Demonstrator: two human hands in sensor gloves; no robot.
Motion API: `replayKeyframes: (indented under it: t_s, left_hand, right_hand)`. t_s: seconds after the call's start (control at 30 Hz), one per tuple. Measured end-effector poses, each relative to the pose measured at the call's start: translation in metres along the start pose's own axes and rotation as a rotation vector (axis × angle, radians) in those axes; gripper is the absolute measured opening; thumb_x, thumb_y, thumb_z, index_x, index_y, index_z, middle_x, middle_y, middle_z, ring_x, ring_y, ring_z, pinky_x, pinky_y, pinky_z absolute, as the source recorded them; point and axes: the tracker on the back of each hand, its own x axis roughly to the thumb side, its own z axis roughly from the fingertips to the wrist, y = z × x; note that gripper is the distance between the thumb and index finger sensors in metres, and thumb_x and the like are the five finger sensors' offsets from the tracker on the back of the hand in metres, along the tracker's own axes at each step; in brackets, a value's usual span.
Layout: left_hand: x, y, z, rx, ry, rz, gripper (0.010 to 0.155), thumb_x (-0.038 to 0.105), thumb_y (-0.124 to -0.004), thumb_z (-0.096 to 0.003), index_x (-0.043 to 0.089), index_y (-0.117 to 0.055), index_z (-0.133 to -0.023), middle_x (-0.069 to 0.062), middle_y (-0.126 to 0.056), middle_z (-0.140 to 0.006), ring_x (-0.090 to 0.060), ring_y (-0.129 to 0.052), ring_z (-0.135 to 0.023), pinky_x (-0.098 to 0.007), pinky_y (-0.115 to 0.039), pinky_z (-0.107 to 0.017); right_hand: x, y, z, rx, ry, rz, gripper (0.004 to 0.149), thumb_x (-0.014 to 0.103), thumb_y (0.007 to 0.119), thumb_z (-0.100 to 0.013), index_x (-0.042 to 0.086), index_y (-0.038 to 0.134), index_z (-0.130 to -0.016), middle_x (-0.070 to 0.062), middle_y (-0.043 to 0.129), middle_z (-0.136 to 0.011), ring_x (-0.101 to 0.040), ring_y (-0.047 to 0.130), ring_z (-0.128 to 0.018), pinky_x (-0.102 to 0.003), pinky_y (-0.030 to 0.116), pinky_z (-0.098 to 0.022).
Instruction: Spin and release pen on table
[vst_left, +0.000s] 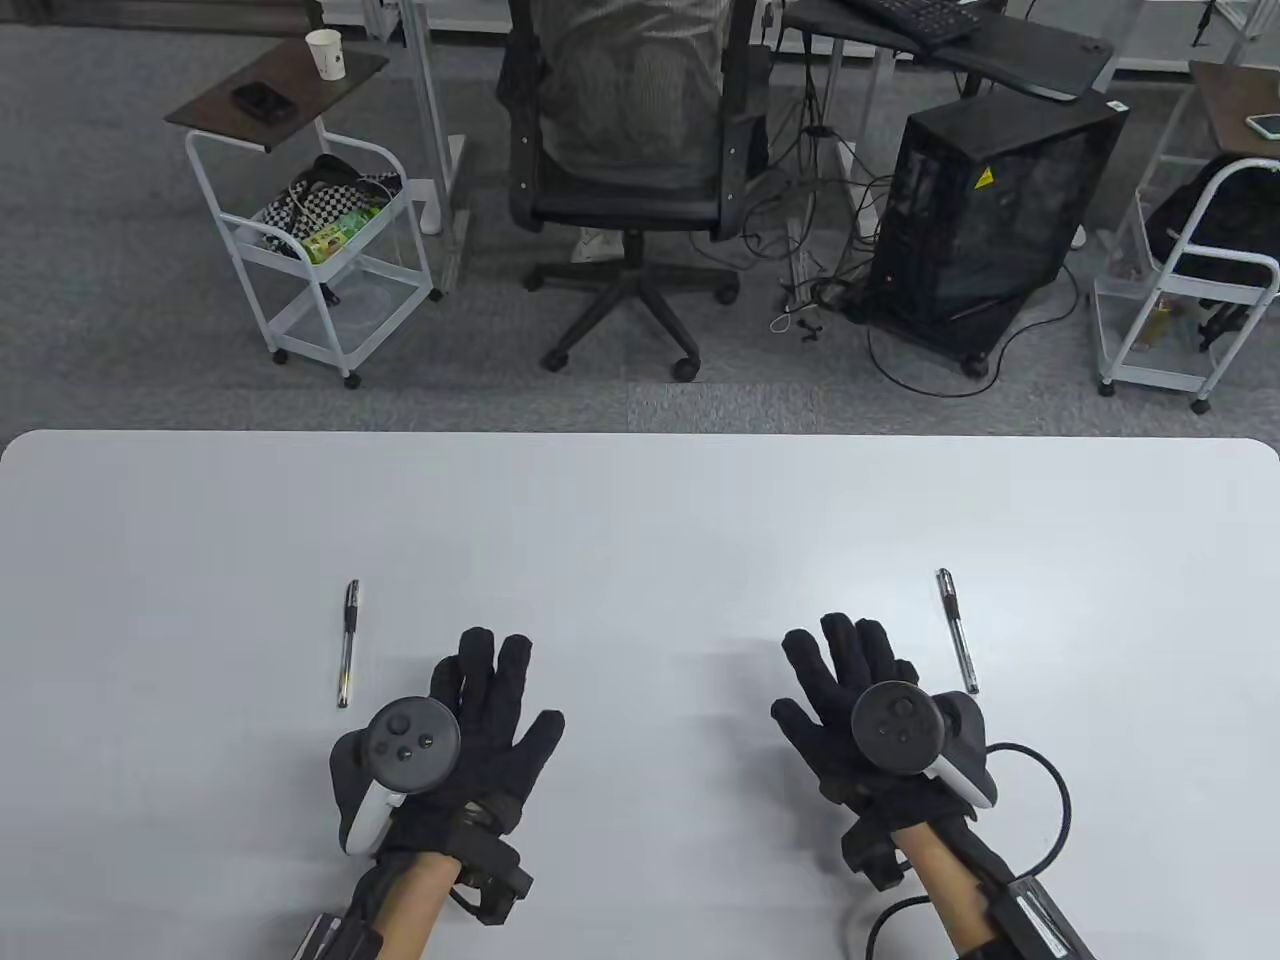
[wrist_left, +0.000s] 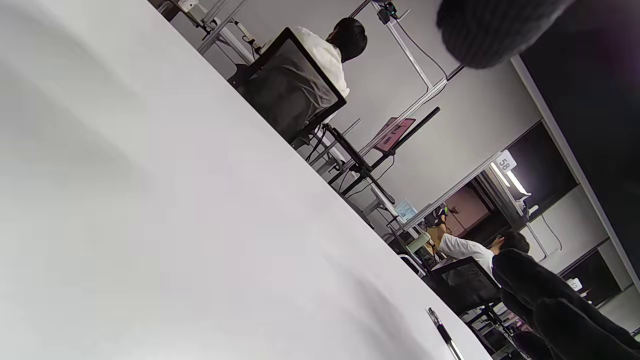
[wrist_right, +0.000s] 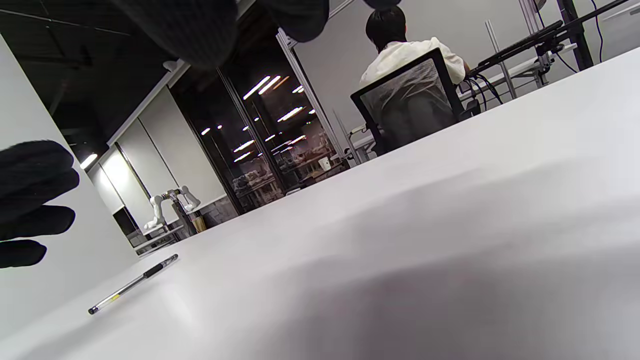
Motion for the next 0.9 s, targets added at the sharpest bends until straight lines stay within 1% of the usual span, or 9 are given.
replayKeyframes:
  t_s: [0.2,0.3,0.4,0.47,0.57,0.63,0.73,0.77,0.9]
  left_hand:
    - [-0.003,0.007,0.001,0.020,0.014,0.041,0.074,0.065,-0.065,-0.0570,0.040,-0.029,-0.117,-0.001,-0.013,-0.126,-0.049,-0.012,-0.110,-0.070,-0.015,-0.069]
    - [-0.001,0.020,0.002,0.102,0.029,0.055,0.073,0.068,-0.068,-0.0555,0.041,-0.039,-0.117,-0.001,-0.027,-0.129,-0.052,-0.021,-0.111,-0.072,-0.019,-0.069]
    - [-0.001,0.045,0.000,0.228,0.072,0.089,0.073,0.067,-0.073,-0.0552,0.035,-0.051,-0.117,-0.007,-0.050,-0.128,-0.055,-0.040,-0.110,-0.075,-0.028,-0.070]
    - [-0.005,0.068,-0.007,0.329,0.161,0.096,0.072,0.063,-0.077,-0.0559,0.028,-0.057,-0.116,-0.012,-0.074,-0.118,-0.055,-0.061,-0.104,-0.075,-0.039,-0.070]
    - [-0.020,0.098,-0.028,0.383,0.373,0.040,0.070,0.056,-0.082,-0.0561,0.026,-0.059,-0.115,-0.014,-0.076,-0.115,-0.051,-0.073,-0.096,-0.072,-0.049,-0.069]
    - [-0.033,0.108,-0.046,0.341,0.539,-0.081,0.071,0.053,-0.083,-0.0565,0.026,-0.056,-0.116,-0.015,-0.072,-0.116,-0.048,-0.075,-0.093,-0.071,-0.051,-0.068]
    - [-0.055,0.108,-0.069,0.281,0.753,-0.237,0.071,0.049,-0.084,-0.0567,0.025,-0.053,-0.116,-0.016,-0.068,-0.116,-0.043,-0.076,-0.088,-0.068,-0.055,-0.066]
    - [-0.068,0.104,-0.078,0.240,0.850,-0.284,0.071,0.048,-0.084,-0.0568,0.025,-0.053,-0.116,-0.016,-0.067,-0.116,-0.042,-0.076,-0.087,-0.067,-0.056,-0.065]
    - [-0.109,0.075,-0.093,0.185,1.078,-0.422,0.067,0.047,-0.086,-0.0561,0.028,-0.058,-0.115,-0.016,-0.071,-0.114,-0.041,-0.077,-0.084,-0.065,-0.058,-0.064]
  right_hand:
    - [0.003,-0.005,0.002,-0.005,0.001,0.003,0.070,0.056,0.057,-0.062,0.020,0.035,-0.117,-0.019,0.016,-0.120,-0.055,0.013,-0.106,-0.079,0.029,-0.064]
    - [0.005,-0.011,0.002,-0.024,-0.011,-0.010,0.070,0.056,0.057,-0.062,0.020,0.035,-0.117,-0.019,0.016,-0.120,-0.055,0.013,-0.106,-0.079,0.029,-0.064]
    - [0.005,-0.014,0.001,-0.032,-0.005,-0.012,0.070,0.056,0.057,-0.062,0.019,0.036,-0.117,-0.019,0.017,-0.120,-0.055,0.014,-0.106,-0.079,0.029,-0.064]
    - [0.004,-0.014,-0.001,-0.033,-0.002,-0.013,0.069,0.055,0.058,-0.062,0.019,0.038,-0.117,-0.019,0.018,-0.120,-0.055,0.014,-0.106,-0.079,0.029,-0.064]
    - [0.003,-0.012,-0.003,-0.012,0.012,-0.026,0.069,0.055,0.058,-0.062,0.018,0.039,-0.117,-0.020,0.019,-0.120,-0.055,0.014,-0.106,-0.079,0.029,-0.064]
    - [0.004,-0.010,-0.004,0.011,0.010,-0.019,0.069,0.055,0.058,-0.062,0.018,0.039,-0.117,-0.020,0.019,-0.120,-0.055,0.014,-0.106,-0.079,0.029,-0.064]
    - [0.007,-0.008,-0.005,0.024,-0.001,0.019,0.069,0.055,0.058,-0.062,0.018,0.039,-0.117,-0.020,0.021,-0.120,-0.055,0.016,-0.106,-0.079,0.030,-0.064]
    - [0.008,-0.006,-0.006,0.035,-0.003,0.028,0.069,0.055,0.058,-0.062,0.018,0.039,-0.117,-0.020,0.021,-0.120,-0.055,0.017,-0.106,-0.079,0.030,-0.064]
    - [0.008,0.002,-0.009,0.086,-0.002,0.040,0.069,0.055,0.058,-0.062,0.018,0.040,-0.117,-0.020,0.021,-0.120,-0.055,0.017,-0.107,-0.079,0.030,-0.064]
